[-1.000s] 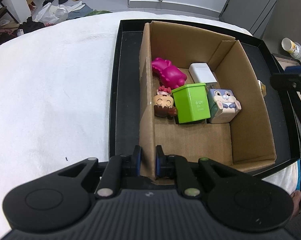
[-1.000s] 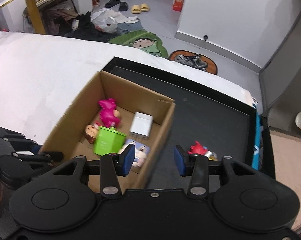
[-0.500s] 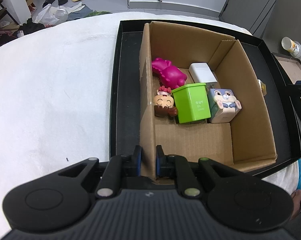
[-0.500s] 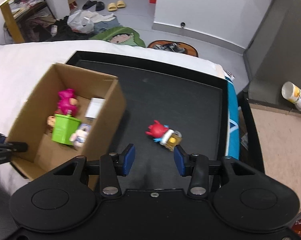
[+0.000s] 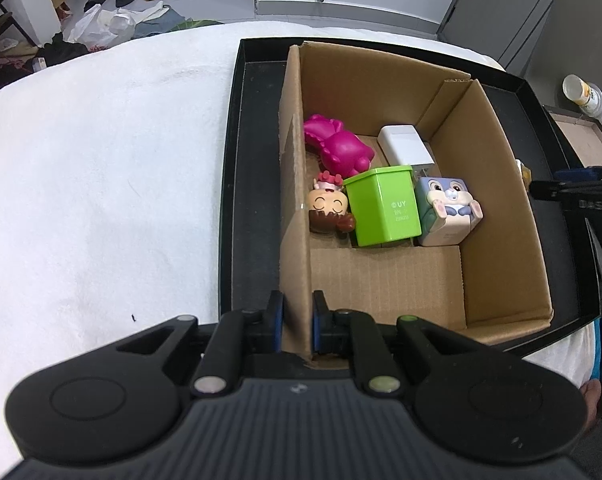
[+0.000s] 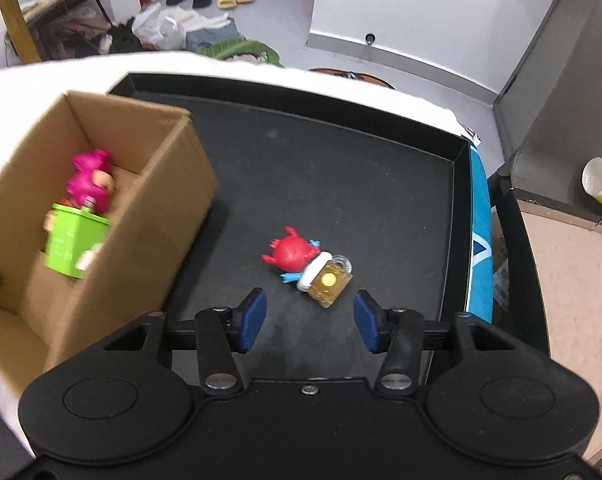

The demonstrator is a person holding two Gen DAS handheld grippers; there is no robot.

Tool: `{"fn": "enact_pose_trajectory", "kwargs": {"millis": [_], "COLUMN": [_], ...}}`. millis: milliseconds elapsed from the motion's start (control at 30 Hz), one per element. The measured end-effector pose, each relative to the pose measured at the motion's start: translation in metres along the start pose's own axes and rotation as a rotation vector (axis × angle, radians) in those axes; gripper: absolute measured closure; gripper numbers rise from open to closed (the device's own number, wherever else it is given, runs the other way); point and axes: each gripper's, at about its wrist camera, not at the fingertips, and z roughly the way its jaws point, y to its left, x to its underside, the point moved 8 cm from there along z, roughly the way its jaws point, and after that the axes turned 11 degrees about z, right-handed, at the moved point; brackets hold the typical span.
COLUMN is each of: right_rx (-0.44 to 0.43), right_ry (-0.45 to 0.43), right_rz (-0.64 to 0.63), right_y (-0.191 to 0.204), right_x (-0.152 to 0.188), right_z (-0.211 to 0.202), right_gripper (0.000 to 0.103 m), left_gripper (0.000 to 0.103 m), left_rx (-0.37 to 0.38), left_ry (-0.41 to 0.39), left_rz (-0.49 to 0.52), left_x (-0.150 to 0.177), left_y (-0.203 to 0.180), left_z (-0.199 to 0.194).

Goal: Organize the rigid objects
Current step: 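Withdraw the right tool toward the red figure with the jar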

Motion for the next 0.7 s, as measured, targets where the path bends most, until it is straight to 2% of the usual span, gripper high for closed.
{"fn": "enact_pose_trajectory", "kwargs": {"millis": [233, 500, 700], "right_rx": [0.024, 0.065, 0.046], "right_ry": [0.04, 0.032, 0.022], "right_rz": [-0.008, -0.021, 0.006], "right_y": [-0.011, -0.013, -0.008], "right_x": [0.003, 0.002, -0.001], "right_z": [0.025, 0.033, 0.034], "right_gripper": [0.054, 0.051, 0.05], "left_gripper": [0.09, 0.09, 0.09], "left_rx": [0.002, -0.003, 0.007], "left_ry": [0.001, 0.005, 0.005], "left_rz": [-0.017, -0.022, -0.016], "left_x": [0.0, -0.001, -0.001], "left_y": [0.002, 0.002, 0.003], "left_z": [0.001, 0.0, 0.001]}}
